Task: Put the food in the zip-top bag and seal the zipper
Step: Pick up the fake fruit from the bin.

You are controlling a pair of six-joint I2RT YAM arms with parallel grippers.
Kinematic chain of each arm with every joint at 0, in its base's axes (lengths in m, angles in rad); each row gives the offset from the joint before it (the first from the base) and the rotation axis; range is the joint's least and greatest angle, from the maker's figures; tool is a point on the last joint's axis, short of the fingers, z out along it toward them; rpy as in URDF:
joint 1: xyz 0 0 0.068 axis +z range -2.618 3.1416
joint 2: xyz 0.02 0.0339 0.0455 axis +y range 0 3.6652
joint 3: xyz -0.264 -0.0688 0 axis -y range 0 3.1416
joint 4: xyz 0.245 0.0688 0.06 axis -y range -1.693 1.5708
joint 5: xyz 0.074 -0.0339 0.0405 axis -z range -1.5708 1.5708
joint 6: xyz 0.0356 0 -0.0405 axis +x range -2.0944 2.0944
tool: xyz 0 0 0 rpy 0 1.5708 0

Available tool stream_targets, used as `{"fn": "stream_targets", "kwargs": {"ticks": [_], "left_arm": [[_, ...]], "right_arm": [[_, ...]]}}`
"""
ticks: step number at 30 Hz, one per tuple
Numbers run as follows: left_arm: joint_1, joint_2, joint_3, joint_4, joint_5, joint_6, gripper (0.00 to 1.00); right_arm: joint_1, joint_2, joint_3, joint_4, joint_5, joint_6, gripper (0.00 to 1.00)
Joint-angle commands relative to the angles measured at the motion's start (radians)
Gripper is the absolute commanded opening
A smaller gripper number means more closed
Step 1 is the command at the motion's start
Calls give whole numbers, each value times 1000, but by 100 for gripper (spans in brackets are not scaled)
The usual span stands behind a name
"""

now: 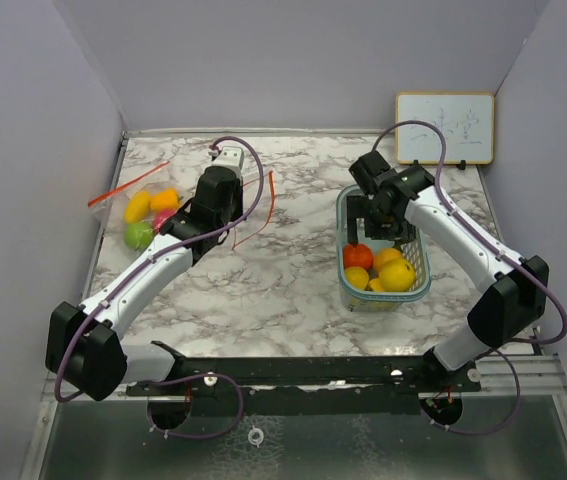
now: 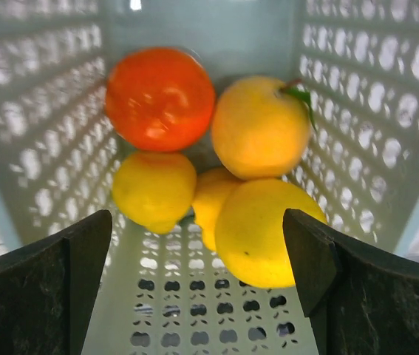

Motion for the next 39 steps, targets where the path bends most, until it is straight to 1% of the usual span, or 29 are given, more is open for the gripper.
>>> {"fn": "stream_targets", "kwargs": {"ticks": [1, 4, 6, 10, 17, 18, 19, 20, 21, 22, 23, 25, 28, 31, 34, 36, 38, 39], "left_arm": [[-6, 4, 5, 44, 23, -6, 0], [-6, 3, -8, 55, 27, -7, 0], [-6, 2, -16, 58, 31, -12, 0], [-7, 3, -20, 61, 46, -19, 0], [-8, -1, -1, 45, 51, -14, 0], [-8, -3, 0, 43, 48, -11, 0], [-9, -6, 3, 39, 43, -9, 0], [-8, -8, 3, 35, 39, -7, 0], [-8, -11, 4, 34, 37, -5, 0], [-8, -13, 5, 32, 35, -3, 0], [-8, -14, 4, 31, 33, -2, 0], [-8, -15, 7, 29, 32, -2, 0], [-8, -14, 14, 28, 38, -11, 0], [-8, -8, 34, 19, 44, -21, 0], [-8, -5, 58, 21, 59, -33, 0], [-8, -2, 71, 21, 68, -41, 0], [-7, 0, 85, 17, 76, -52, 0], [-8, 0, 89, 16, 80, -59, 0]], "right_arm": [[-19, -81, -54, -113, 60, 92, 100], [-20, -108, -99, -157, 47, 110, 100], [-21, -127, -135, -155, 50, 116, 100], [-26, -119, -192, -82, 46, 106, 100], [-39, -34, -300, 62, 54, 69, 100], [-40, -29, -308, 70, 54, 68, 97], [-39, -26, -311, 76, 55, 64, 85], [-39, -28, -308, 81, 56, 57, 67], [-39, -32, -300, 81, 62, 54, 50], [-39, -36, -286, 78, 70, 49, 39], [-39, -40, -265, 70, 77, 44, 31], [-39, -49, -201, 45, 90, 35, 21], [-39, -62, -57, 7, 78, 3, 16], [-39, -63, 127, 18, -22, -71, 15], [-40, -70, 238, 142, -240, -128, 15], [-38, -75, 231, 292, -432, -108, 15], [-32, -88, 149, 524, -627, -50, 15], [-22, -87, 92, 655, -699, -4, 15]]}}
